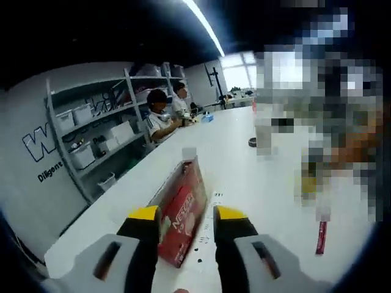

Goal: Tear open the coffee pouch, take out the coffee, and pour the coffee from the pouch into the cup

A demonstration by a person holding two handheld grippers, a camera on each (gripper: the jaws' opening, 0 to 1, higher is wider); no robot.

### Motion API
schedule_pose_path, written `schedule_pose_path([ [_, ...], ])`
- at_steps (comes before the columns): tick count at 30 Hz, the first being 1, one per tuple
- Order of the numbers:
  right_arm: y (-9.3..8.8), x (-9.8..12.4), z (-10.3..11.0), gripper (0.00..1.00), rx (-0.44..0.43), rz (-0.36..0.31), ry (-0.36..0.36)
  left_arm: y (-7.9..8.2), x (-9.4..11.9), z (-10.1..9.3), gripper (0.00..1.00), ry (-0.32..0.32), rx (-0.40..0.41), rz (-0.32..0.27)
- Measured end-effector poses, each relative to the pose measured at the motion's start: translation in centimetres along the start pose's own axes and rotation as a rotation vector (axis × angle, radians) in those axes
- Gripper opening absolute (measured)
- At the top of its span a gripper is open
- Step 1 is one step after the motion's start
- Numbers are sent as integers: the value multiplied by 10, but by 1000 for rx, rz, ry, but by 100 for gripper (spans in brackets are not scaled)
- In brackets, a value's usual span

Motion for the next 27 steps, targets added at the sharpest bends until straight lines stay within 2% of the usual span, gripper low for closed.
schedule_pose_path([
  [1, 0, 0, 0, 6, 0, -1, 0, -2, 10, -11, 36, 15, -3, -21],
  [4, 0, 1, 0, 6, -3, -6, -1, -11, 26, -41, 36, 17, 10, -27],
  [8, 1, 2, 0, 7, -1, -14, -2, -15, 40, -62, 38, 67, 4, -46],
  [10, 2, 3, 0, 8, 0, -23, -4, -10, 52, -79, 38, 78, 27, -66],
  [15, 3, 3, 1, 9, 6, -31, 3, 32, 100, -129, 36, 114, 25, -216],
  [18, 3, 3, 1, 9, 10, -35, 12, 47, 132, -163, 35, 165, -3, -221],
  [19, 4, 3, 2, 9, 14, -38, 17, 49, 138, -169, 35, 170, 0, -225],
  [23, 6, 4, 4, 11, 18, -63, 54, 47, 172, -214, 34, 203, 58, -241],
  [27, 12, 14, 7, 14, -9, -93, 39, 46, 203, -255, 33, 208, 73, -280],
])
Point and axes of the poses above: the point that each gripper's makers call its tool centre point, and the gripper's own axes: x roughly backward along the fingers, z roughly to its left, y roughly out of its top, the point moved 7 cm from there along x, roughly backward along the fingers, and after that the axes turned 10 degrees about y, right-handed, at the moved point
